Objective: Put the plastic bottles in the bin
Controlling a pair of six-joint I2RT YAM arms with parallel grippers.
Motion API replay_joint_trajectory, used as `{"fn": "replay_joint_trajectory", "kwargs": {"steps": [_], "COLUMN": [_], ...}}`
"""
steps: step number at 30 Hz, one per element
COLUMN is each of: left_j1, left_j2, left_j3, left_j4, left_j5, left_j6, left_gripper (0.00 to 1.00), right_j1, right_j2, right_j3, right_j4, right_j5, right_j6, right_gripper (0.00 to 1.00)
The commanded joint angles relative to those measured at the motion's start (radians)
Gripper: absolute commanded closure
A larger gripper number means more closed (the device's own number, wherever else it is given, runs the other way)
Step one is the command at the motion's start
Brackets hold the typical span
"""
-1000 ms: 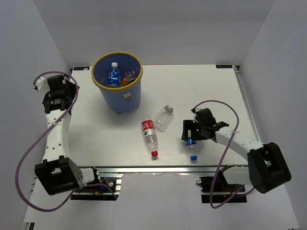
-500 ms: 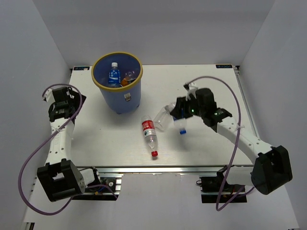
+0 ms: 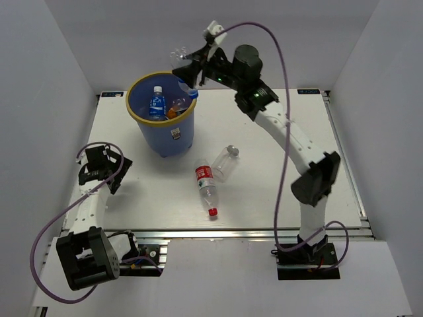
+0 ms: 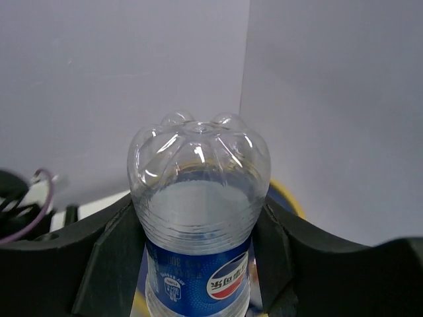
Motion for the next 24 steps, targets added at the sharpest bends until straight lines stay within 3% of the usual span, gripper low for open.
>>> {"fn": "replay_joint_trajectory", "kwargs": {"steps": [1, 6, 7, 8, 16, 19, 23, 24], "left_j1": [0.001, -0.002, -0.002, -0.003, -0.082, -0.147, -0.310, -0.331], "left_j2": [-0.066, -0.063, -0.046, -0.043, -0.088, -0.118, -0.152, -0.158], "left_j3": [-0.015, -0.036, -0.036, -0.038, 0.014, 0.019, -0.015, -0.034], "left_j4": [0.033, 0.076, 0.080, 0.084, 0.031, 0.011, 0.029, 0.033], "left_j5": [0.072, 0.138, 0.181, 0.195, 0.069, 0.048, 0.017, 0.029], "left_j6": [0.030, 0.064, 0.067, 0.067, 0.073, 0.064, 0.041, 0.040], "left_gripper": [0.02, 0.02, 0.02, 0.02, 0.02, 0.02, 0.02, 0.02], "right_j1": [0.033, 0.073, 0.084, 0.087, 0.085, 0.082, 0.056, 0.040], "right_j2": [0.163, 0.245, 0.253, 0.256, 0.176, 0.070, -0.191, -0.247], "right_j3": [0.212, 0.217, 0.232, 0.233, 0.199, 0.070, -0.233, -0.395], "right_j4": [0.005, 0.090, 0.077, 0.070, 0.074, 0.097, 0.171, 0.195], "right_j5": [0.053, 0.172, 0.191, 0.196, 0.205, 0.260, 0.379, 0.399], "right_j6": [-0.038, -0.153, -0.168, -0.170, -0.144, -0.118, -0.081, -0.049], "right_gripper": [0.61, 0.41, 0.24, 0.12, 0.11, 0.11, 0.11, 0.11]}}
